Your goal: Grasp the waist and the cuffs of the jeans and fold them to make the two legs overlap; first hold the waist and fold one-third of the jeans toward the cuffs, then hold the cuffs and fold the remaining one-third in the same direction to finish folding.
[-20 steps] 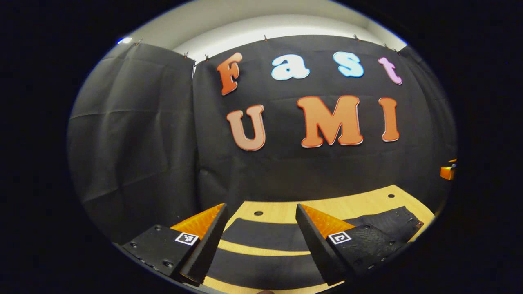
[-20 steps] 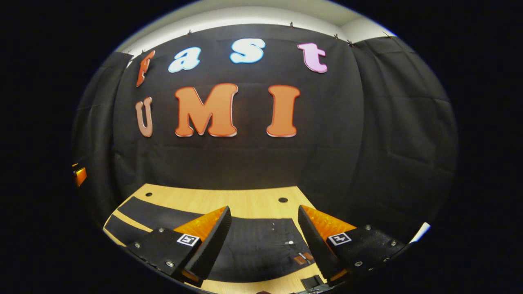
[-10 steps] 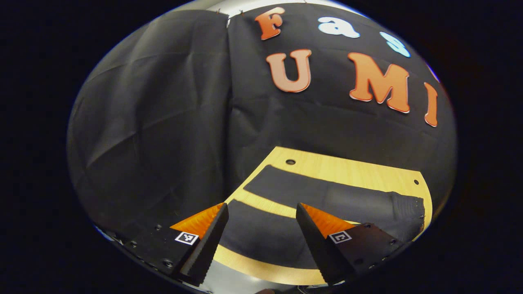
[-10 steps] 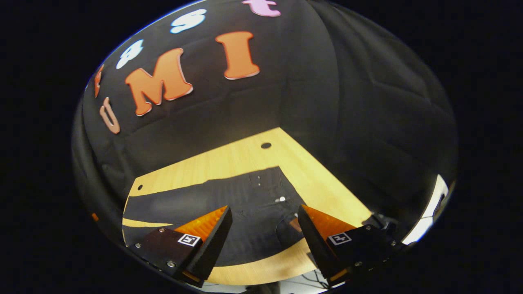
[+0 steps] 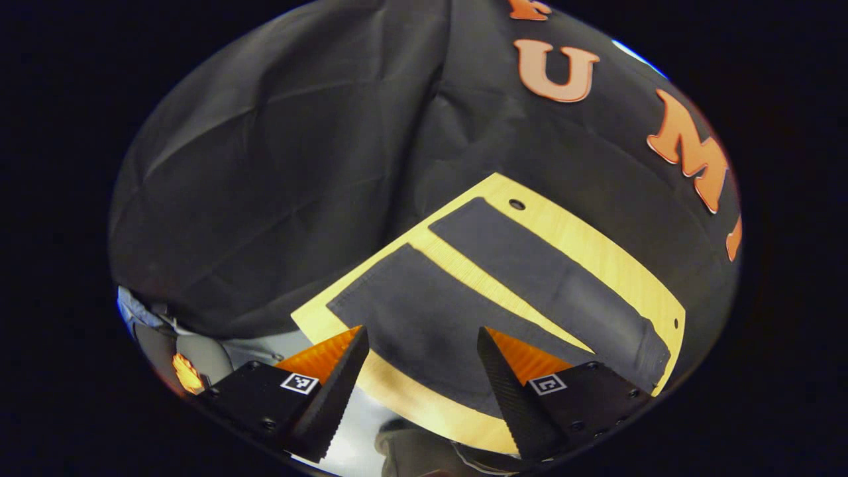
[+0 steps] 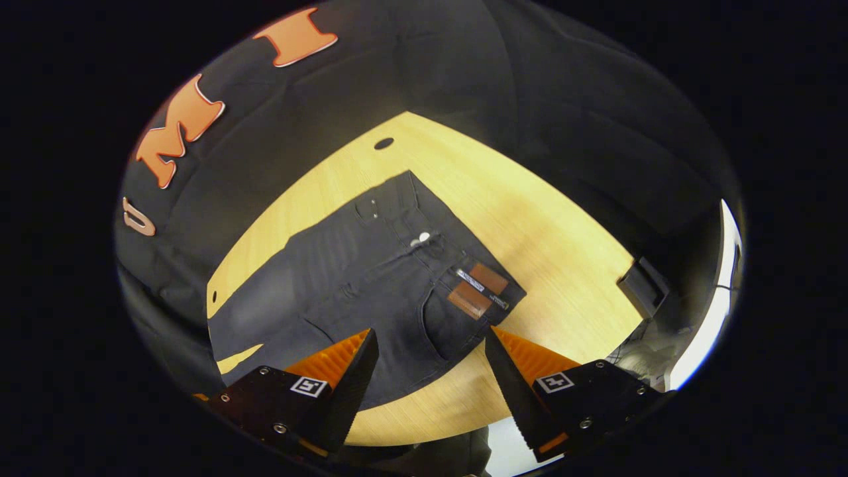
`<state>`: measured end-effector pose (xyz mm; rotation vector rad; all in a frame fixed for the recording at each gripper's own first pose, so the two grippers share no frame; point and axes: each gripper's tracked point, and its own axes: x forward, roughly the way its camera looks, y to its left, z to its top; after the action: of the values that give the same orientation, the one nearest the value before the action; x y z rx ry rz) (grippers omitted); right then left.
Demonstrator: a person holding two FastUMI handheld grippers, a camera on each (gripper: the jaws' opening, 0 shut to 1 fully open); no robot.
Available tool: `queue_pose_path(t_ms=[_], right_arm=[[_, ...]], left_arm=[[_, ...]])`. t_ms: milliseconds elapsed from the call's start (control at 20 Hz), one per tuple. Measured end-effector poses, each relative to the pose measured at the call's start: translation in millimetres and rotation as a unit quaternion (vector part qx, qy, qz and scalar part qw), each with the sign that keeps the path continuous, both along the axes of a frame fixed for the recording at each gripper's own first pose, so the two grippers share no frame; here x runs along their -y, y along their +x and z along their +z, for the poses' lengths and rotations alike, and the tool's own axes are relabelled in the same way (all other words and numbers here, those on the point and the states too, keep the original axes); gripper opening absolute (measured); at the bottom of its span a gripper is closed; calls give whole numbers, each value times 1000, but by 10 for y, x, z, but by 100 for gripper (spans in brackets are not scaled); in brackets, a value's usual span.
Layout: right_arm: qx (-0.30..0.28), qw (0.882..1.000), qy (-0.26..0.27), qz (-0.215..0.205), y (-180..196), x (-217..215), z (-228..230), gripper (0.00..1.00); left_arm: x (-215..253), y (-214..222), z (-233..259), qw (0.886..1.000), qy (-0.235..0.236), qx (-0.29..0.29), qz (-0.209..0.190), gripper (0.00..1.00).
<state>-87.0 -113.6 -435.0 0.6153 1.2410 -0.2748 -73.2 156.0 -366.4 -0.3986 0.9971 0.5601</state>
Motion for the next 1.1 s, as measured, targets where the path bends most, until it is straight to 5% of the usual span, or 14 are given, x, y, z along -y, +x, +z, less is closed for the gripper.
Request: queue_pose_path(t_ms=[550, 1100], right_arm=[[-108, 988, 33, -109, -311, -294, -630, 98], [-187, 965, 10, -186, -230, -252, -829, 90]], left_arm=[[-279, -256, -696, 977, -154, -109, 105, 99], [-583, -398, -1288, 938, -200, -215, 187, 99]])
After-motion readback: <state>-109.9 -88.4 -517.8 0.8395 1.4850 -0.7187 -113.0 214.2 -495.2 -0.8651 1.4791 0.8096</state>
